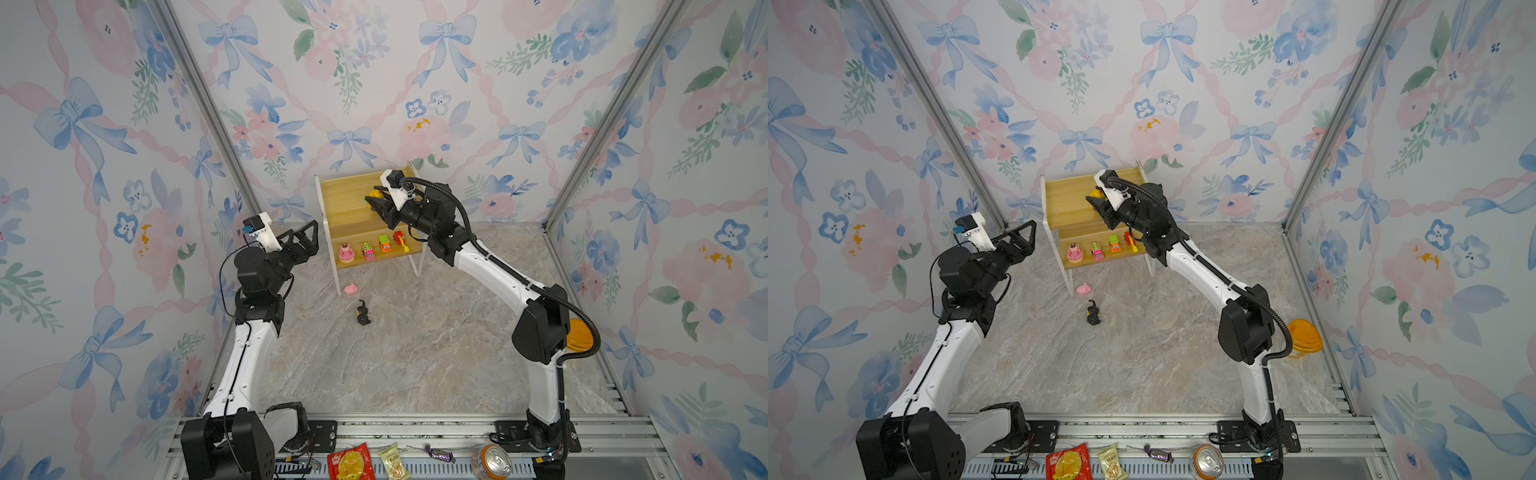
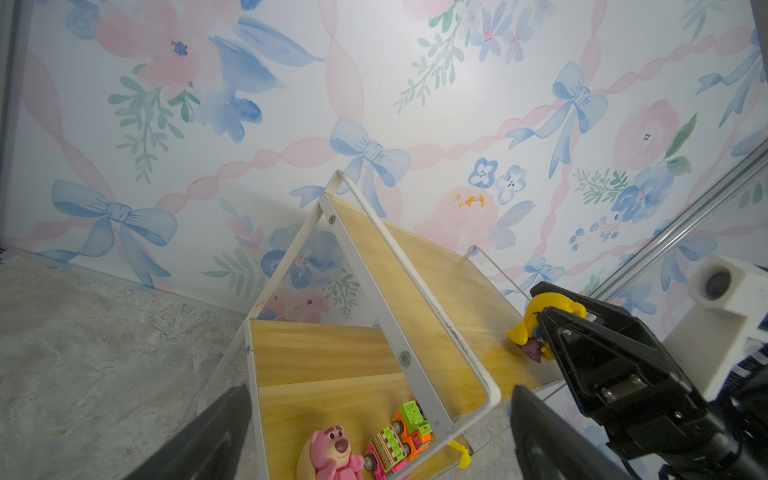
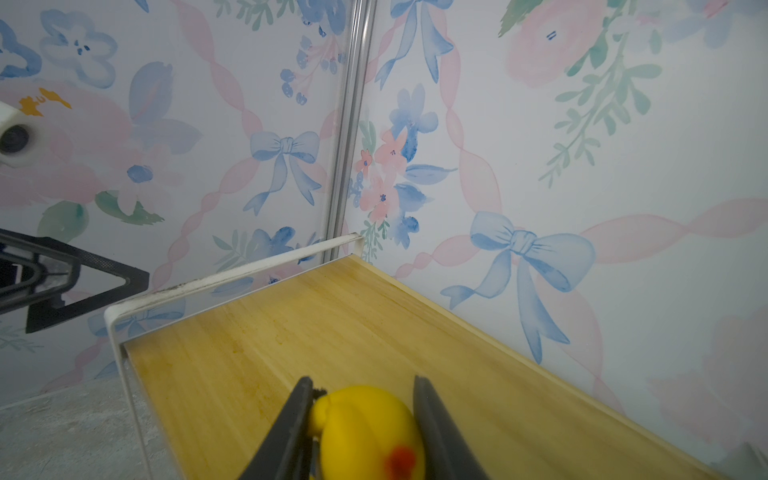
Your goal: Place and organize the plastic toys onto the shelf
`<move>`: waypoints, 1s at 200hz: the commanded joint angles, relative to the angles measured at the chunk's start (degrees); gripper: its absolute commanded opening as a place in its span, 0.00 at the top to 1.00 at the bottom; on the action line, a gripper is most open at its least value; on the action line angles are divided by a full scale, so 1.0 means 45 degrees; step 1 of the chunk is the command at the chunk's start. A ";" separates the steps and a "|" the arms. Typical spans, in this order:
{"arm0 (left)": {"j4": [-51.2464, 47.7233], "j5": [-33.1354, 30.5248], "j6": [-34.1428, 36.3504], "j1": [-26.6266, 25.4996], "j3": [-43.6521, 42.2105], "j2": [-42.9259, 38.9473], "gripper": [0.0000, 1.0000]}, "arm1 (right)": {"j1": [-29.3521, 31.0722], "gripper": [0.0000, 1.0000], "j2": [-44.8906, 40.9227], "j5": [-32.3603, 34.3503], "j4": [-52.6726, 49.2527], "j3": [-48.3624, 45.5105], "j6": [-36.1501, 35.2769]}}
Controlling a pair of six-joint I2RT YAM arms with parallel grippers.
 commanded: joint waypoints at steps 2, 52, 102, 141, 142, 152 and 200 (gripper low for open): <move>0.0466 0.0270 -0.0131 -0.0013 -0.0184 0.0019 0.02 | 0.0100 0.69 0.0161 0.0079 0.0182 -0.0216 -0.0127; 0.0537 0.0278 -0.0204 -0.0049 -0.0243 0.0009 0.02 | 0.0226 0.68 0.0034 0.0266 0.0081 -0.0442 -0.0390; 0.0604 0.0283 -0.0234 -0.0072 -0.0262 0.0038 0.02 | 0.0248 0.67 0.0054 0.0371 -0.0016 -0.0508 -0.0382; 0.0640 0.0284 -0.0312 -0.0075 -0.0204 0.0085 0.02 | 0.0215 0.61 -0.0058 0.0429 0.0009 -0.0541 -0.0410; 0.0642 0.0286 -0.0307 -0.0083 -0.0204 0.0072 0.02 | 0.0211 0.61 -0.0061 0.0429 -0.0001 -0.0529 -0.0413; 0.0654 0.0288 -0.0308 -0.0091 -0.0204 0.0058 0.02 | 0.0207 0.60 -0.0082 0.0420 -0.0030 -0.0462 -0.0434; 0.0684 0.0250 -0.0325 -0.0104 -0.0203 0.0046 0.02 | 0.0168 0.53 -0.0200 0.0459 -0.0090 -0.0327 -0.0474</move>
